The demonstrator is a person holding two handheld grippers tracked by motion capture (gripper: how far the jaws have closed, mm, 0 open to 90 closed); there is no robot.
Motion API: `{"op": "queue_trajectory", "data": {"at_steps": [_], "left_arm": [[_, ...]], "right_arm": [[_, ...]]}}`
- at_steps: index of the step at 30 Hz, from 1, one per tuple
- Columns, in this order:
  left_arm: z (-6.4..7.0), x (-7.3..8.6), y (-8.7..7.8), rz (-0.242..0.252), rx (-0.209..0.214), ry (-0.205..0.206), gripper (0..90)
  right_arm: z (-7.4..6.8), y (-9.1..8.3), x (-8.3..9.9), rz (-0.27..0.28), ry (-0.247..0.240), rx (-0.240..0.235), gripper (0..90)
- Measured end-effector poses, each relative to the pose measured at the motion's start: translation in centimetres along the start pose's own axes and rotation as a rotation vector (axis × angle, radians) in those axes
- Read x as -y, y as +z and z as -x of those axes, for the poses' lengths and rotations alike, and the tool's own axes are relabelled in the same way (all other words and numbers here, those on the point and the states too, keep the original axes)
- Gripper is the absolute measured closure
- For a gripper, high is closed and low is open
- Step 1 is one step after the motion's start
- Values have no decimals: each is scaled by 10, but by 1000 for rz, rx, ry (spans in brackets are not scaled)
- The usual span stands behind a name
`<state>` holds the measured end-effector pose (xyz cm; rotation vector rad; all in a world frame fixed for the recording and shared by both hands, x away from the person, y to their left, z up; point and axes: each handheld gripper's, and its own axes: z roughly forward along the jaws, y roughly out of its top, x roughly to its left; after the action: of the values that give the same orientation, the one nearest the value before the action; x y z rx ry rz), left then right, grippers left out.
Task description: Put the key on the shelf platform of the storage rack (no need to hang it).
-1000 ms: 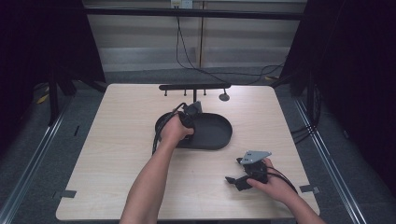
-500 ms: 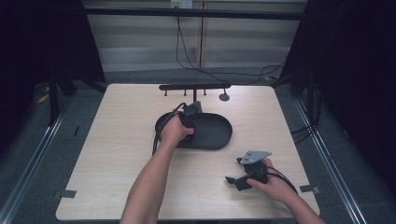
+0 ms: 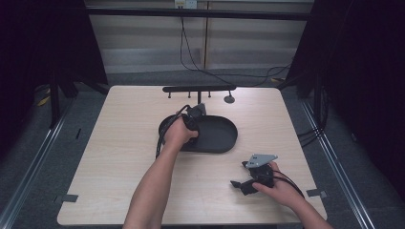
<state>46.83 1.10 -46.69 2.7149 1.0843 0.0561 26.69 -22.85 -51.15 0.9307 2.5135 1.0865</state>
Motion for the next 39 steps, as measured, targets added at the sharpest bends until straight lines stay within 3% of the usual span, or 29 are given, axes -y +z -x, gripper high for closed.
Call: {"op": "queue_trajectory", "data": {"at_steps": [12, 16, 24, 39], "left_arm": [[0, 1, -2, 14, -4, -12, 565], [1, 1, -4, 27, 14, -1, 546], [3, 2, -12, 54, 26, -20, 473], [14, 11, -33, 94, 63, 0, 447]], "right_arm": [[0, 0, 0, 0, 0, 0, 120], [0, 0, 0, 0, 0, 0, 120], [0, 0, 0, 2, -3, 0, 120], [0, 0, 0, 2, -4, 2, 120]]}}
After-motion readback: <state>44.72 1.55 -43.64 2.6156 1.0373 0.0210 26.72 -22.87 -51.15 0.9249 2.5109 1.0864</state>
